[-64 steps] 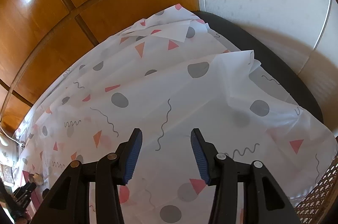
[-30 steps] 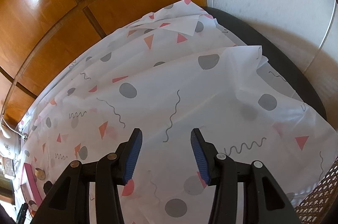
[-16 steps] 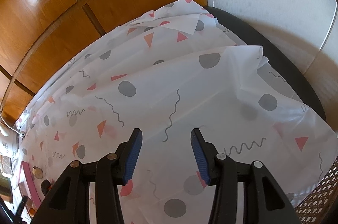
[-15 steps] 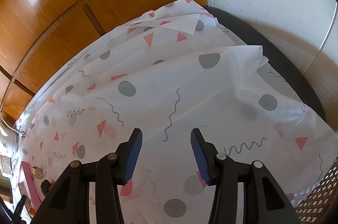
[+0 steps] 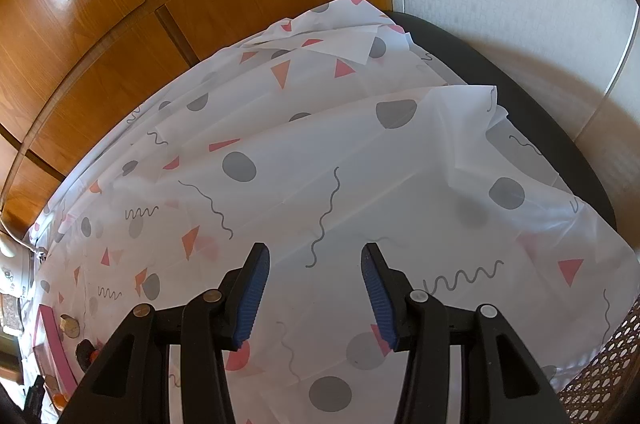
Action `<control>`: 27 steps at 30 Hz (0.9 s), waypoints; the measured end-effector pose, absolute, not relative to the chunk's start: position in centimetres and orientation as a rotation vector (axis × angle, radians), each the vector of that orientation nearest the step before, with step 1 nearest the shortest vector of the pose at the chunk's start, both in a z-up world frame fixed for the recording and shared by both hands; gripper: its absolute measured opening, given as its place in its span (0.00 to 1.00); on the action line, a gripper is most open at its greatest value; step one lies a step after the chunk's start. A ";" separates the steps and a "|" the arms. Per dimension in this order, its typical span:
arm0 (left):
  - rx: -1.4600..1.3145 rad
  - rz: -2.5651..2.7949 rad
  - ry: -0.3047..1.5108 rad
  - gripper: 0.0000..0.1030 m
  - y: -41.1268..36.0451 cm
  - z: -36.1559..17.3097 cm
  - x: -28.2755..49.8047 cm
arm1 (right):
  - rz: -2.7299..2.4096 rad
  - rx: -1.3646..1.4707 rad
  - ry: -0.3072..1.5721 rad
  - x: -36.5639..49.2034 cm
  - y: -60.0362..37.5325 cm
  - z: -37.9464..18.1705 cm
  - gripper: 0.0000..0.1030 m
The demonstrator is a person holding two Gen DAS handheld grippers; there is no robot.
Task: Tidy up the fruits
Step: 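Withdraw the open left gripper from the tray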
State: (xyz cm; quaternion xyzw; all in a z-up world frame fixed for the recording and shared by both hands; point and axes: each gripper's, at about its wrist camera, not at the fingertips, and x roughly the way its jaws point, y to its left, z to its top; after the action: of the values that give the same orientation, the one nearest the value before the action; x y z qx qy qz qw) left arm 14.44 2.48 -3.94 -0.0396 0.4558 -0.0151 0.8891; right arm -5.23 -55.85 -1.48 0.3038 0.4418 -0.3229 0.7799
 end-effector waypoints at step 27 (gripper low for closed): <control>-0.030 -0.068 0.841 0.72 0.6 -1.8 3.9 | -0.660 0.646 0.948 -5.2 -55.0 -1.2 0.47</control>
State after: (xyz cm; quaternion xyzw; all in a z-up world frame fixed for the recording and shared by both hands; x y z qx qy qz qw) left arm 3.86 0.58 -1.84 -0.0145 0.4081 -0.0332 0.9122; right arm -5.24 -55.03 -1.15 0.2999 0.4404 -0.3063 0.7889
